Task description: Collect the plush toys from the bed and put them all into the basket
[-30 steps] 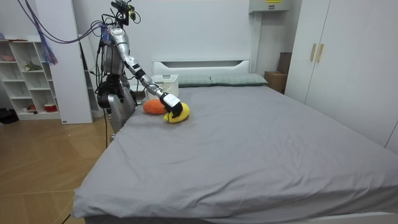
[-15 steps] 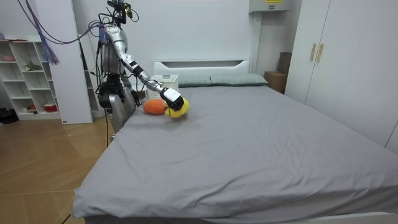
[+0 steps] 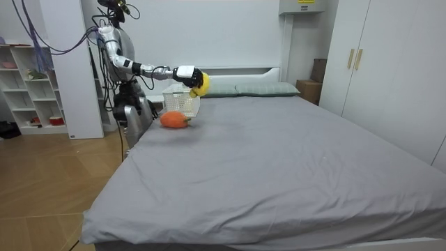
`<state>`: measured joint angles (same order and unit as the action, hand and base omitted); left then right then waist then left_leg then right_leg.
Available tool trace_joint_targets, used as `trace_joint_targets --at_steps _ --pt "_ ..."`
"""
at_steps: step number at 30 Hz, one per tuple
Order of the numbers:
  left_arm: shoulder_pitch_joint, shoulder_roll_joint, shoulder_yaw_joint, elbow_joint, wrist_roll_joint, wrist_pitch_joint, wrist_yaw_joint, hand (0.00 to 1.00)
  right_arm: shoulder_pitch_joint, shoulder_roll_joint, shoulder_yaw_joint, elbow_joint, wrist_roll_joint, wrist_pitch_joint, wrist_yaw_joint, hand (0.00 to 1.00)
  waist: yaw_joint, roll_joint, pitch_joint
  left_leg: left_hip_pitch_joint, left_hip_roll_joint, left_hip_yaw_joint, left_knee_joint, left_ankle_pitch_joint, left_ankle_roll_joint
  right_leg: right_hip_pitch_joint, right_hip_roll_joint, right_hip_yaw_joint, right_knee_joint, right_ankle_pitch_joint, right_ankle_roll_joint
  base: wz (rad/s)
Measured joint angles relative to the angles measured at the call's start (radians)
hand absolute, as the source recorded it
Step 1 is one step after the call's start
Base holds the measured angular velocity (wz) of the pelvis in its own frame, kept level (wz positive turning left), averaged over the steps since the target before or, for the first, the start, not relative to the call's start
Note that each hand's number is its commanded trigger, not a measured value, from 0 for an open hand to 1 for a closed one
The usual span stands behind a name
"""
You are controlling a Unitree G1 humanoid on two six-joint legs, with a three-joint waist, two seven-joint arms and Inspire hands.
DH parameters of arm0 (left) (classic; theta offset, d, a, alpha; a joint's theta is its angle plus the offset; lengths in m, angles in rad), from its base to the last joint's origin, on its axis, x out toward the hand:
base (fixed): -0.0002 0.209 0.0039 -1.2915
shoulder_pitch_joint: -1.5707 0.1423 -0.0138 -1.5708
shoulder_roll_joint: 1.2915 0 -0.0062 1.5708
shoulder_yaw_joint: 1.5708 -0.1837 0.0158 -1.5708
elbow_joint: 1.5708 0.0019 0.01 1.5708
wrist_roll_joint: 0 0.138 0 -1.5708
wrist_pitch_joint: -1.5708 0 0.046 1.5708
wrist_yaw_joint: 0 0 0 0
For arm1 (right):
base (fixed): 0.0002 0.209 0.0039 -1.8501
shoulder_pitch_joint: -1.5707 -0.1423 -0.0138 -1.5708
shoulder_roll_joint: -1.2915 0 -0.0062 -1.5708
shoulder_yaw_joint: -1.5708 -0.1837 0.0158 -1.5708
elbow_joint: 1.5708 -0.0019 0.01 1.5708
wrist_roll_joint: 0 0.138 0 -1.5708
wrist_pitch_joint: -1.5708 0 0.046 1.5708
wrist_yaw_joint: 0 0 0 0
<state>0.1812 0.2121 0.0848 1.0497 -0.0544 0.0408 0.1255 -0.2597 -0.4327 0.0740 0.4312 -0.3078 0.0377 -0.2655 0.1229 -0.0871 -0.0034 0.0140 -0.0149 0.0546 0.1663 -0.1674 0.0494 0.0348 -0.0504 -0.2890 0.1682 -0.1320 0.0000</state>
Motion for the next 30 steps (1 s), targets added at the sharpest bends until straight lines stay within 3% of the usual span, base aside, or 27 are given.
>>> trace_joint_targets --at_steps 3,7,13,21,26,30 --pt "0.013 -0.001 0.014 -0.037 0.010 0.001 -0.011 0.00 0.000 0.000 -0.023 -0.090 -0.021 0.000 0.011 1.00 -0.006 0.011 -0.0024 0.002 -0.001 0.002 0.003 0.000 -0.001 0.000 0.001 0.013 0.002 -0.001 -0.002 -0.05" --pt "0.027 -0.003 0.020 -0.051 0.006 0.006 -0.022 0.00 0.003 0.000 -0.022 -0.169 -0.017 0.002 0.041 1.00 -0.009 0.022 0.0049 0.034 -0.002 0.009 0.002 0.000 -0.001 0.033 0.000 0.015 0.001 -0.011 -0.003 0.00" --pt "0.043 -0.021 0.019 -0.072 0.008 0.006 -0.022 0.00 0.030 0.009 -0.020 -0.321 -0.053 0.008 0.080 1.00 -0.007 0.027 0.0083 0.041 -0.003 0.009 -0.003 -0.001 -0.001 0.036 -0.001 0.014 0.002 -0.019 0.000 0.01" --pt "0.046 -0.029 0.010 -0.072 0.026 0.003 -0.022 0.00 0.030 0.013 -0.014 -0.434 -0.046 0.007 0.146 1.00 0.002 0.025 0.0092 0.041 -0.003 -0.002 -0.011 -0.003 -0.002 0.036 0.000 0.010 0.002 -0.021 0.002 0.02" --pt "0.055 -0.029 0.011 -0.058 0.026 0.004 -0.022 0.00 0.029 0.030 -0.008 -0.446 -0.043 0.013 0.195 1.00 0.023 0.006 0.0187 0.042 -0.004 -0.006 -0.013 -0.003 -0.002 0.040 0.000 0.009 0.002 -0.021 0.002 0.00" --pt "0.060 -0.029 0.011 -0.046 0.030 0.009 -0.024 0.00 0.028 0.044 0.012 -0.448 -0.075 0.029 0.232 1.00 0.039 0.002 0.0165 0.035 -0.004 -0.010 -0.002 -0.010 -0.002 0.040 0.001 0.005 0.002 -0.021 0.002 0.02"
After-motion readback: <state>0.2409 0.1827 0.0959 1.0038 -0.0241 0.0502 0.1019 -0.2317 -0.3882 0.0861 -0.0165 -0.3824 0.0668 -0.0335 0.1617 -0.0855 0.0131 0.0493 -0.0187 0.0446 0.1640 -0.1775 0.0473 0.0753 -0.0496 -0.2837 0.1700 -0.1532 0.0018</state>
